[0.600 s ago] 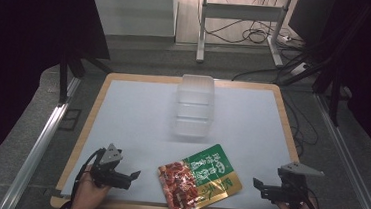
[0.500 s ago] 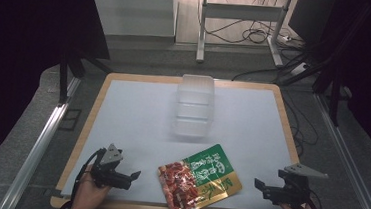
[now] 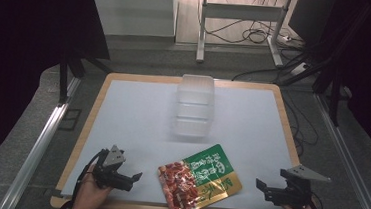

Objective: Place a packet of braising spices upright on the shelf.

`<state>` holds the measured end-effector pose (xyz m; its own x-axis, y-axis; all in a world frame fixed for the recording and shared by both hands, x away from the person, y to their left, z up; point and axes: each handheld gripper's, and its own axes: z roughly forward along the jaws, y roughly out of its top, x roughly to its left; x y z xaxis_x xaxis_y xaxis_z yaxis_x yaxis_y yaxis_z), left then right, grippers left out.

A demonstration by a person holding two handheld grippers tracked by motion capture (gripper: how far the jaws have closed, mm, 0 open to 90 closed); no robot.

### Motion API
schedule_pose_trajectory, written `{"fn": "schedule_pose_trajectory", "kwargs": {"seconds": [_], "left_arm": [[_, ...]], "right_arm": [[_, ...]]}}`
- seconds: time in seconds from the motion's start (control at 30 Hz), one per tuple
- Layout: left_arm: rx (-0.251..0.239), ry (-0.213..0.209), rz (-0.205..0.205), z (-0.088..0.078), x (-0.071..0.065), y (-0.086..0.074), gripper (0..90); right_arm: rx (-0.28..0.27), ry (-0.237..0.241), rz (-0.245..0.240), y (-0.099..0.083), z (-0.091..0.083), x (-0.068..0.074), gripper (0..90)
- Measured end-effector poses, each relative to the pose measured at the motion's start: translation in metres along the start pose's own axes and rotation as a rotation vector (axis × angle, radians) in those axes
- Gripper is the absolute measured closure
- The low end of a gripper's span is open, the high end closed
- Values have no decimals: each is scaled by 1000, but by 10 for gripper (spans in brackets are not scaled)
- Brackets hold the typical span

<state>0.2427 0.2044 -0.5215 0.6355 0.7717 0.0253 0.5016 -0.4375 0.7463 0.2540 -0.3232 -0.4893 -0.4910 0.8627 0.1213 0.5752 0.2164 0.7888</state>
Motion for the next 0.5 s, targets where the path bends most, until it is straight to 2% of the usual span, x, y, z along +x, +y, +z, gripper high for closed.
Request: {"fn": "schedule_pose_trajectory", "kwargs": {"seconds": [0.23,0.5], "left_arm": [[-9,-3,3,0,1,-1,0],[-53,-11,-4,-3,3,-1,0]], "right_arm": [[4,-14,-18,0,0,1,0],[4,-19,-51,2,2,4,0]]}}
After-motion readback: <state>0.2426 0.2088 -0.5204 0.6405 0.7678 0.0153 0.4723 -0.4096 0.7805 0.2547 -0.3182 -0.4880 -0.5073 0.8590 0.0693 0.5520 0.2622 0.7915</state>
